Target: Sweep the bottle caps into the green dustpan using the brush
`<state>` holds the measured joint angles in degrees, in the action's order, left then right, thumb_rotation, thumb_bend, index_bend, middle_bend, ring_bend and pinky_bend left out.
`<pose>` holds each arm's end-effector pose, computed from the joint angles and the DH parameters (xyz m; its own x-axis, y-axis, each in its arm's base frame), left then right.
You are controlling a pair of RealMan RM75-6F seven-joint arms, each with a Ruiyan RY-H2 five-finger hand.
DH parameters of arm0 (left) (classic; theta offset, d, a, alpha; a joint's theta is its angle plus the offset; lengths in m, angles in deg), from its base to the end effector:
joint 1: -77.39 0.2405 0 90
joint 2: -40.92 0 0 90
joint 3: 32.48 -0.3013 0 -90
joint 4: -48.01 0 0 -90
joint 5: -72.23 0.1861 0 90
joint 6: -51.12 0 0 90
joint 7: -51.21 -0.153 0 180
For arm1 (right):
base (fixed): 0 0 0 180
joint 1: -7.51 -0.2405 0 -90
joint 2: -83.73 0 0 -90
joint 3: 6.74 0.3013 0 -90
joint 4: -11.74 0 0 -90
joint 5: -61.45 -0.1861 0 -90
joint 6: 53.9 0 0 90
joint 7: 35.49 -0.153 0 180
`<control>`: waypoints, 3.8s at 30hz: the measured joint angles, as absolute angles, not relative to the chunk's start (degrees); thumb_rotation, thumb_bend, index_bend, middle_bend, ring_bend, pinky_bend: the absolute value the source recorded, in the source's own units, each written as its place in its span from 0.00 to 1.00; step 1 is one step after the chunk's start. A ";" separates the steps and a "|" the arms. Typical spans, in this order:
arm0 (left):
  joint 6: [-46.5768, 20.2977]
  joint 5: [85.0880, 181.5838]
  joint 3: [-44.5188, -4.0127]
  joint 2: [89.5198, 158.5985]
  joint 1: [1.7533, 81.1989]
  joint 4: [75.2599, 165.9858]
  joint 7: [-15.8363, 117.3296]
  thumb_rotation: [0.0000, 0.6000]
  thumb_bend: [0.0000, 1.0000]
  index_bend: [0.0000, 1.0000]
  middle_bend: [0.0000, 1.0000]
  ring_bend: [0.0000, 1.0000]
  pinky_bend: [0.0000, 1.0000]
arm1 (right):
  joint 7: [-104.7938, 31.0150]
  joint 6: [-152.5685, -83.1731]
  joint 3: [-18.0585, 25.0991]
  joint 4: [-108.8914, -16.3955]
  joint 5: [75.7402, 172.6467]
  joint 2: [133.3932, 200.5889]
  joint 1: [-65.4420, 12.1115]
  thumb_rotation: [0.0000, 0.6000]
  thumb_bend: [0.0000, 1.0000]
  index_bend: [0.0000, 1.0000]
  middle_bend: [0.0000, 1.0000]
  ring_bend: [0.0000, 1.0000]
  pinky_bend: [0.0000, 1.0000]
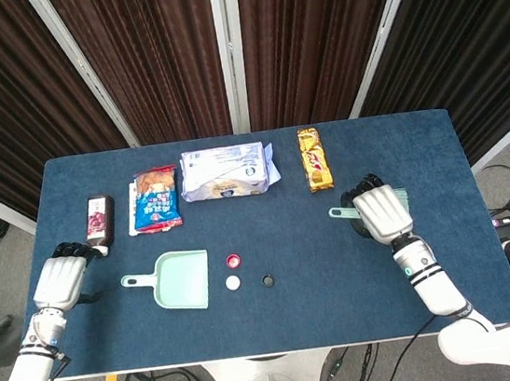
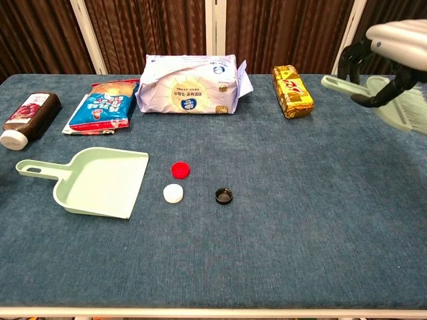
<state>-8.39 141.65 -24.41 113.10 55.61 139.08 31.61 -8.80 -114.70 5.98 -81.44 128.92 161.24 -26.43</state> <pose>-0.3134 0.2968 0.1125 0.5327 0.2669 0.8031 0.8449 -0.1134 -0.5227 -0.2154 -0.3598 0.0895 0.5424 -0.1004 0.8341 -0.8169 -0.2947 0.4958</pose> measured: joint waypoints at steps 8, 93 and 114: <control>-3.46 132.79 -24.66 117.59 50.63 140.48 24.13 1.00 0.18 0.37 0.32 0.20 0.18 | -11.22 -114.22 6.33 -82.11 127.93 158.99 -26.88 1.00 0.43 0.68 0.61 0.31 0.20; 4.63 127.43 -27.69 124.06 37.73 137.40 29.27 1.00 0.35 0.59 0.56 0.39 0.25 | -36.98 -117.17 2.14 -66.14 144.13 188.54 -30.55 1.00 0.55 0.76 0.65 0.32 0.20; 4.30 124.54 -28.18 125.70 35.27 138.10 29.63 1.00 0.35 0.59 0.56 0.39 0.25 | -52.18 -120.85 4.43 -43.53 149.41 206.70 -36.12 1.00 0.60 0.78 0.66 0.33 0.20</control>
<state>4.30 124.54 -28.18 125.70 35.27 138.10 29.63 -52.18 -120.85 4.43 -43.53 149.41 206.70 -36.12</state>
